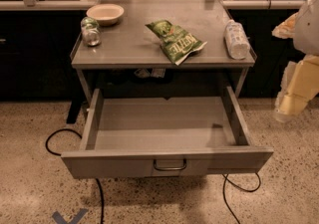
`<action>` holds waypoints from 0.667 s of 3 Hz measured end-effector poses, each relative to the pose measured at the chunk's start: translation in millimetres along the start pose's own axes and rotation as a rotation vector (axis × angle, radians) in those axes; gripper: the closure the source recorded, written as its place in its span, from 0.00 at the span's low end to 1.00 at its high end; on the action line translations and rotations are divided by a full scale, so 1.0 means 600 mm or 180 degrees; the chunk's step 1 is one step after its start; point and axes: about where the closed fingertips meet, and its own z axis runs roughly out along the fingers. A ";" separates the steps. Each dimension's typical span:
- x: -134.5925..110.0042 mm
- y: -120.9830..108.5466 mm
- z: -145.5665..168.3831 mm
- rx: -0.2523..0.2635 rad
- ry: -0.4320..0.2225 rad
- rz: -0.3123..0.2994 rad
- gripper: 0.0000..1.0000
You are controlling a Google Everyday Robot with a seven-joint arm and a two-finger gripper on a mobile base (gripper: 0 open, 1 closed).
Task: Place green jalapeno chip bag into top drawer
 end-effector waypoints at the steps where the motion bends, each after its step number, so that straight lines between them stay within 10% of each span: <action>1: -0.015 -0.028 0.001 0.0076 -0.0053 0.0005 0.00; 2: -0.015 -0.028 0.001 0.0076 -0.0054 0.0004 0.00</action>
Offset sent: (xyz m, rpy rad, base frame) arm 0.0404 0.0073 0.0071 0.0226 -0.0384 -0.0065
